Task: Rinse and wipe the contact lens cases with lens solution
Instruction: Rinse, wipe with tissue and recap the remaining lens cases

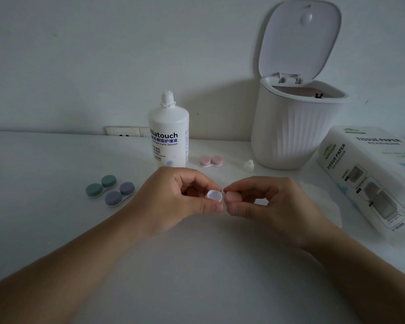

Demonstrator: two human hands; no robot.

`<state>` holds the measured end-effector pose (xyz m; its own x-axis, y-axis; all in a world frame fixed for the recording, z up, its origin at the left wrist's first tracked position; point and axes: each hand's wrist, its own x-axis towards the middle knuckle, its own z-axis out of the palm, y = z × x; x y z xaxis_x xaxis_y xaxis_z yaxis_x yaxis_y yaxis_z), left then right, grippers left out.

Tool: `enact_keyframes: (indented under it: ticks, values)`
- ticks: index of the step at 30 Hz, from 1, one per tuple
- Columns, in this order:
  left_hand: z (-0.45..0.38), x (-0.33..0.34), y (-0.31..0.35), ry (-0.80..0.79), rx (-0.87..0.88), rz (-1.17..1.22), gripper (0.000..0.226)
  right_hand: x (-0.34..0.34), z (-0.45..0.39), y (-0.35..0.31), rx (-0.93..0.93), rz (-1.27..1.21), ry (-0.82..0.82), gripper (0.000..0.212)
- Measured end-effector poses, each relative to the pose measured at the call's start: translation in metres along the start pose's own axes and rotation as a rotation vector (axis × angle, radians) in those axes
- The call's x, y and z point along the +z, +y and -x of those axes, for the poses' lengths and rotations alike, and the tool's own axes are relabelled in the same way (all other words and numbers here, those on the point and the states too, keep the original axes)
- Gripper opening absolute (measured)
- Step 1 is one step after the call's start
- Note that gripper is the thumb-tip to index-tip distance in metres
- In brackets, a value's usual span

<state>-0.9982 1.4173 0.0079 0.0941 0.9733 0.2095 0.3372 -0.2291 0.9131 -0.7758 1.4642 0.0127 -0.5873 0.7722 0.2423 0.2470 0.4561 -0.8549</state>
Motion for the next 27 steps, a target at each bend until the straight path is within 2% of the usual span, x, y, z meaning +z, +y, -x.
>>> enact_keyframes:
  ticks: [8, 11, 16, 20, 27]
  values:
    - [0.001, 0.002, 0.003, 0.018, 0.012, -0.026, 0.035, -0.001, 0.0, 0.0, -0.03, -0.006, 0.011, 0.027]
    - [0.001, 0.0, 0.0, 0.018, 0.077, -0.143, 0.034, -0.003, -0.001, 0.001, -0.018, -0.029, 0.013, 0.028]
    - [0.001, -0.007, -0.008, 0.068, 0.107, -0.407, 0.044, -0.009, -0.002, 0.004, 0.01, -0.051, 0.027, 0.024]
    - [0.001, -0.007, -0.012, 0.127, 0.118, -0.569, 0.037, -0.01, -0.002, 0.006, 0.022, -0.033, 0.032, 0.018]
    - [-0.002, -0.003, -0.015, 0.046, 0.034, -0.675, 0.022, -0.01, -0.002, 0.007, 0.042, -0.019, 0.028, 0.021]
